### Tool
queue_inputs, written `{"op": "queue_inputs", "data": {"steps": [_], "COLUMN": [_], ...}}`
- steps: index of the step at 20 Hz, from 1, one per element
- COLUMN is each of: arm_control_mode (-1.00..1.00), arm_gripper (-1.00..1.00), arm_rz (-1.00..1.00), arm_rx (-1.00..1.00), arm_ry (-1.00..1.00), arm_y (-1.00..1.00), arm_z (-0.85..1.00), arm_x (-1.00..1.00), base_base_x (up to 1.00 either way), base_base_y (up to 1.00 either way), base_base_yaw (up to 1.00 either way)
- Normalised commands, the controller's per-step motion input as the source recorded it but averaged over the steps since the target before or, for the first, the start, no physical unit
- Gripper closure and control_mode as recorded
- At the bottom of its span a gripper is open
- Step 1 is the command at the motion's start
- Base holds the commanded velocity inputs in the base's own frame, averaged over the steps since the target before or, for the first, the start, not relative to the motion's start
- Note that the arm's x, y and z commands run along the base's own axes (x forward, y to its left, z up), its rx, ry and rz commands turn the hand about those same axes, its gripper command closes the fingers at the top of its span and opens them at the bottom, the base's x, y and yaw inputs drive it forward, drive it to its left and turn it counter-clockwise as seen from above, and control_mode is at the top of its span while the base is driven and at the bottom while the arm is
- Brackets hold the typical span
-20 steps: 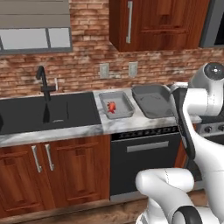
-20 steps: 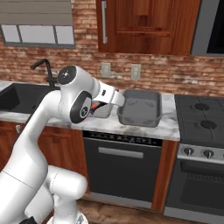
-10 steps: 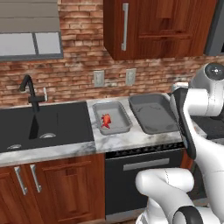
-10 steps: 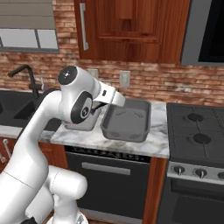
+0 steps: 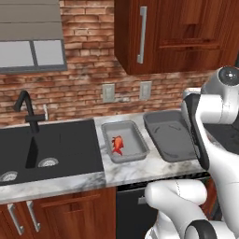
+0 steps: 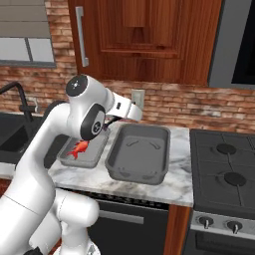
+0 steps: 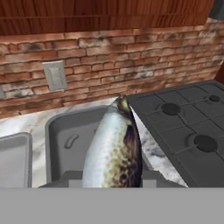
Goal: Place one cucumber and one fish in each tupperware on the nearby counter, to pack two identical lunches.
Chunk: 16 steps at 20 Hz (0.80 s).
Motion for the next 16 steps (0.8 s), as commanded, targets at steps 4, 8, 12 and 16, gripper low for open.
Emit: {"op": "queue_inputs", "data": {"steps": [4, 8, 12, 16], "arm_control_mode": [1.00, 1.00, 1.00, 1.00], "arm_gripper": [1.00, 1.00, 1.00, 1.00], "arm_rz": [0.00, 0.00, 0.00, 0.00], "arm_rx": [0.00, 0.00, 0.00, 0.00], "arm_ry": [0.00, 0.00, 0.00, 0.00], "arm_y": [0.00, 0.00, 0.00, 0.00], "arm_z": [0.00, 0.00, 0.00, 0.00], "arm_x": [0.00, 0.00, 0.00, 0.00], "base_base_x": [0.53, 0.48, 0.40, 0.27], "base_base_y": [-0.27, -0.30, -0.33, -0.36], "base_base_yaw": [0.00, 0.00, 0.00, 0.00]}}
